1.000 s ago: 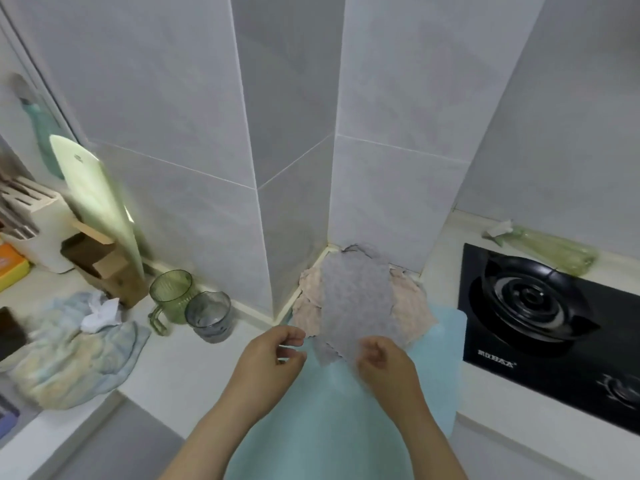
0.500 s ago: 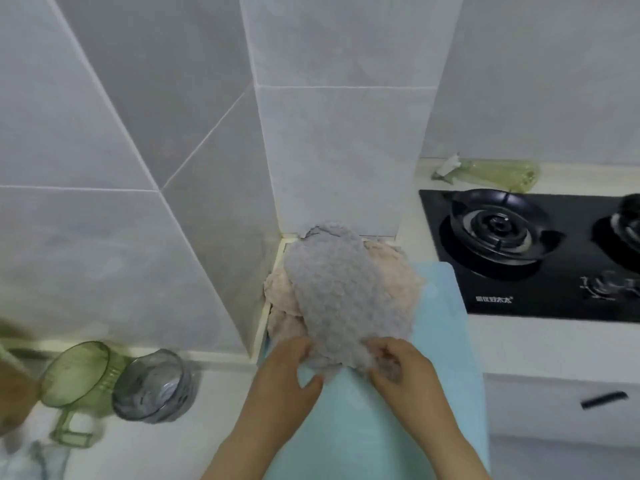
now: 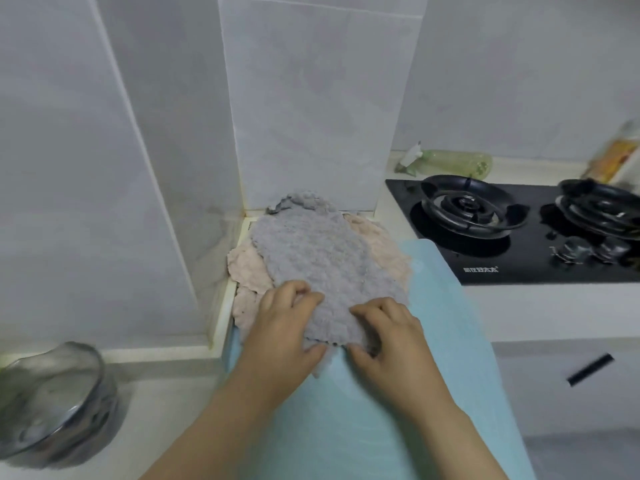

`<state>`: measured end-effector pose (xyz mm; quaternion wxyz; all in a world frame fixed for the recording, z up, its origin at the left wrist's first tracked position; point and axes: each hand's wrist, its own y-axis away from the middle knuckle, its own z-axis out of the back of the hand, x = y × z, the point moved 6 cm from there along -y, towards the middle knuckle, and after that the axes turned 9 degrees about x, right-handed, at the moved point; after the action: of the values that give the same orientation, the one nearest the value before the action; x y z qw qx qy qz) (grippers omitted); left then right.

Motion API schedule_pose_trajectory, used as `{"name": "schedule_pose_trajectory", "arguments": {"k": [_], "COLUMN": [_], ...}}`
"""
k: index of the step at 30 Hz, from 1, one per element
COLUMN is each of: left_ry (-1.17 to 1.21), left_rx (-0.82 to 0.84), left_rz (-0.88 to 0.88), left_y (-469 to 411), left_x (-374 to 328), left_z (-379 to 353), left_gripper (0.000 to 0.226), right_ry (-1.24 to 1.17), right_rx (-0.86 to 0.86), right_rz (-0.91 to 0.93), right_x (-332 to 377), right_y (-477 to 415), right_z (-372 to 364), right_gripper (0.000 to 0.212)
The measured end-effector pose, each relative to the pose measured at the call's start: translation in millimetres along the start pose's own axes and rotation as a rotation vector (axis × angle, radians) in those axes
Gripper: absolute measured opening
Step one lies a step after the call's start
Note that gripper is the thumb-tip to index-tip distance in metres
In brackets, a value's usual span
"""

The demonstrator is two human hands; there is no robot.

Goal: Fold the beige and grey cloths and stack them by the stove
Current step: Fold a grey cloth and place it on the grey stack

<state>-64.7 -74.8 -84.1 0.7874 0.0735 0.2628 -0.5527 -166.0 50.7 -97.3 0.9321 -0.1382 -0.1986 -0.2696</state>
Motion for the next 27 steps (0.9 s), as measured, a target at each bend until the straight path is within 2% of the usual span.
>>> {"name": "schedule_pose_trajectory", "arguments": {"k": [5, 7, 10, 13, 17, 22, 27], "left_ry": [-0.105, -0.126, -0.135, -0.1, -0.078, -0.056, -0.045], "left_rx": [-0.136, -0.19, -0.302, -0.401, -0.496, -0.566, -0.607], "left_rz": [-0.129, -0.16, -0.229, -0.275, -0.284, -0.262, -0.26], "left_y": [-8.3, -3.0, 17.8, 46.6, 85.9, 130.0, 169.7], "left_x": [4.5, 3.0, -12.1, -32.4, -52.6, -67.2, -90.9], "left_z": [-1.2, 3.0, 22.3, 59.3, 111.6, 151.0, 179.6], "left_gripper": [0.02, 0.013, 0.022, 0.02, 0.025, 0.019, 0.008], "right_ry": [0.022, 0.052, 0.071, 0.003, -0.054, -0.123, -0.271], "right_rx": [-0.096, -0.146, -0.246, -0.372, -0.476, -0.623, -0.672], "right_rz": [0.072, 0.08, 0.085, 0.086, 0.117, 0.184, 0.163], "right_x": [6.6, 13.5, 29.1, 51.2, 86.2, 122.9, 138.6], "right_y": [-0.7, 5.2, 24.1, 52.1, 89.1, 133.7, 168.8], "right_z": [4.2, 11.6, 31.6, 62.4, 107.1, 155.8, 189.9], "right_gripper": [0.023, 0.014, 0.012, 0.008, 0.016, 0.011, 0.011]}}
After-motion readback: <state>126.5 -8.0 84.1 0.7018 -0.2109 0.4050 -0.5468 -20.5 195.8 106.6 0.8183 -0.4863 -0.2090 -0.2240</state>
